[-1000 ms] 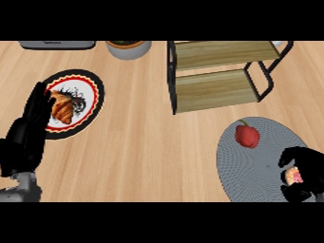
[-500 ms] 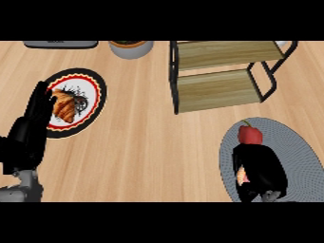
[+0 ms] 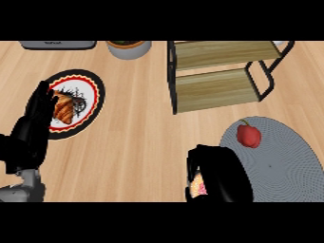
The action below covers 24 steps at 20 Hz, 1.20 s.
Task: Pick the cupcake from the placemat and place it in the tiered shelf
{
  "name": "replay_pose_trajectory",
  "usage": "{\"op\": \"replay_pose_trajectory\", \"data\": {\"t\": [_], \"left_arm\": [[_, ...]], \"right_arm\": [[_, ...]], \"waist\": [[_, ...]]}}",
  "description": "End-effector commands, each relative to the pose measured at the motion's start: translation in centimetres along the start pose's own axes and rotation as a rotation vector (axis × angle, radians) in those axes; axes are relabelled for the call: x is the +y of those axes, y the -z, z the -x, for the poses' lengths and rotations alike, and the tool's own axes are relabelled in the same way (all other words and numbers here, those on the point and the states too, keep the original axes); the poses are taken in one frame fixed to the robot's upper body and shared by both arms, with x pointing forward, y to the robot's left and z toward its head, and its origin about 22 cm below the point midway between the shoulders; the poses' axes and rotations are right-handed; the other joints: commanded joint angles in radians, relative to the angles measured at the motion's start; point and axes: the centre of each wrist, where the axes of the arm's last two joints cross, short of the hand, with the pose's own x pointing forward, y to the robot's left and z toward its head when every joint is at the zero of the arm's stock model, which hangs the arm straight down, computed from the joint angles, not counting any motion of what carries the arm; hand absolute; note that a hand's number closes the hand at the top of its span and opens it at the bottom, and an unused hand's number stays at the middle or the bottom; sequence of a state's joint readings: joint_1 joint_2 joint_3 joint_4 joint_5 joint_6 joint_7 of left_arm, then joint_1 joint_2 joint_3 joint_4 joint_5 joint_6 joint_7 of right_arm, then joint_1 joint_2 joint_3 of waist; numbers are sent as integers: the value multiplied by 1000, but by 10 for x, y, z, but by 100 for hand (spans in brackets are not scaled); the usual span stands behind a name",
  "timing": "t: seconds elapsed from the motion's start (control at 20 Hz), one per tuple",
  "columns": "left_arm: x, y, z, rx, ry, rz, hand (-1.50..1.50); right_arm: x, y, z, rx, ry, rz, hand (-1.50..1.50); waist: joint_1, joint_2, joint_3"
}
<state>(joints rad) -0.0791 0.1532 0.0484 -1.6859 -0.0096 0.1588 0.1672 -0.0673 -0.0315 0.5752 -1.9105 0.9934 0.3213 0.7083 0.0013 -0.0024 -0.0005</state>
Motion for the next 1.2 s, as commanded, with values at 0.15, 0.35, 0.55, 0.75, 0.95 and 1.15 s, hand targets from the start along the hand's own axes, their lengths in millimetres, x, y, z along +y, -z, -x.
{"op": "replay_pose_trajectory", "data": {"t": [0.15,0.35,0.55,0.75,0.95,1.15], "left_arm": [[9,1,8,18,-2,-16,0],[24,7,-1,-8,2,1,0],[5,0,-2,-9,10,10,0],[4,-4,-1,1,-13,-1,0],[7,5,-14,-18,-13,2,0],[21,9,8,-8,-2,4,0]], "right_arm": [[-66,-44,-28,-57,275,260,150],[-99,-53,-34,46,279,408,150],[-123,-47,-28,100,214,463,150],[-153,-36,-16,97,253,485,150],[-159,3,-1,104,277,532,150],[-153,13,-12,105,285,542,150]], "waist": [[-5,-1,0],[-2,0,-1],[-2,1,0],[0,2,0],[3,4,1],[2,3,0]]}}
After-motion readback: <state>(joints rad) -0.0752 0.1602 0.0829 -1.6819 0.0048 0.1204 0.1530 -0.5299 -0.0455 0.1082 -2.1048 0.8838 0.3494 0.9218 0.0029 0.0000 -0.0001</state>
